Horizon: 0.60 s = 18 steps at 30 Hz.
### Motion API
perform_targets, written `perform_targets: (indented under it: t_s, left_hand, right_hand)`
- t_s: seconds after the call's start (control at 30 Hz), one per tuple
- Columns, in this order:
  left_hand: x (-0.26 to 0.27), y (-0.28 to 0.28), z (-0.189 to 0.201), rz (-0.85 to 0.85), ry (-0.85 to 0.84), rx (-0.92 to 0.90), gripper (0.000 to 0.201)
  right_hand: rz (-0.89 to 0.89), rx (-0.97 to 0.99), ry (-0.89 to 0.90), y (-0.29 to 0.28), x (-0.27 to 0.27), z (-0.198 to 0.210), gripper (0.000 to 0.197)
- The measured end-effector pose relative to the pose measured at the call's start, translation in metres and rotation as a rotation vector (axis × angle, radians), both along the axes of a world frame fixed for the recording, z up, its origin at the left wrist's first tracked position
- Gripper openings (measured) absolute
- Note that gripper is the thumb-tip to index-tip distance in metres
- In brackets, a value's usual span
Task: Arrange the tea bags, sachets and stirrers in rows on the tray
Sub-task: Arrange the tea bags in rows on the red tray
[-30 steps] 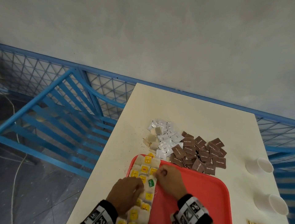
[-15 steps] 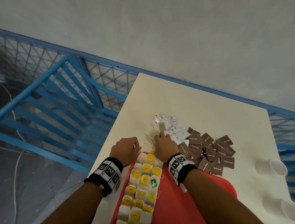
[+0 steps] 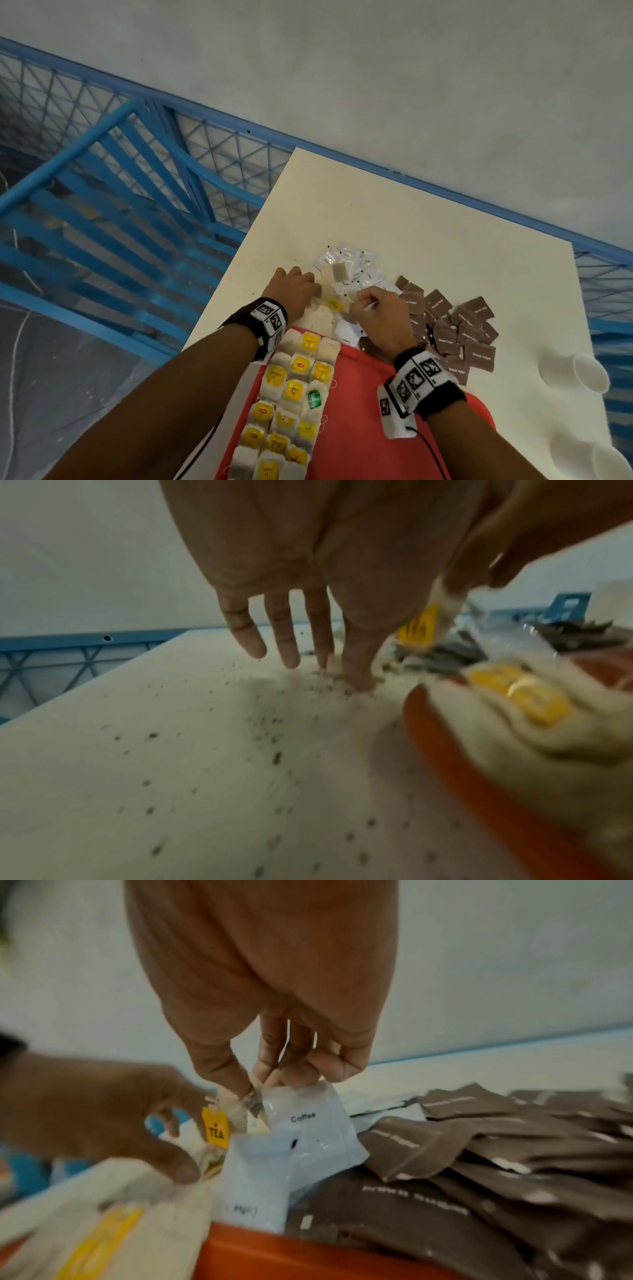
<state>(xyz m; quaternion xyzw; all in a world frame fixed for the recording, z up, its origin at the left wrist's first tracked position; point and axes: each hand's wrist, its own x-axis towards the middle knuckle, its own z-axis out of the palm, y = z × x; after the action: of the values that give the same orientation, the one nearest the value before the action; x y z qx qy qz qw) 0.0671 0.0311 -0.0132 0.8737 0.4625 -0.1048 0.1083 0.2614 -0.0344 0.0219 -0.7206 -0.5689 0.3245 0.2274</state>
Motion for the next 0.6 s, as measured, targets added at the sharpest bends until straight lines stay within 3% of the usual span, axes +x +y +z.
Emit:
perform_targets:
  t_s: [0.17, 0.27, 0.33, 0.5, 0.6]
  left_hand:
    - [-0.007, 0.002, -0.007, 0.012, -0.111, -0.011, 0.021]
    - [-0.015, 0.0, 0.002, 0.22, -0.481, -0.071, 0.011]
    - [-0.021, 0.001, 0.017, 0.391, -0.749, -0.147, 0.014]
    - [-0.019, -0.009, 0.06, 0.867, -1.388, -0.662, 0.023]
    - [-0.004, -0.029, 0.072, 1.042, -1.596, -0.919, 0.02]
  right_hand:
    - [-0.287, -0.025, 0.305, -0.009, 0.022, 0.019, 0.004]
    - [-0.367, -0.081, 0.469, -0.012, 0.034, 0.031, 0.007]
    - [-0.404, -0.116, 0.561, -0.012, 0.041, 0.039, 0.007]
    - [-0.446, -0.161, 0.909, -0.012, 0.047, 0.064, 0.011]
    - [-0.36, -0.23, 0.986, -0.015, 0.031, 0.075, 0.014]
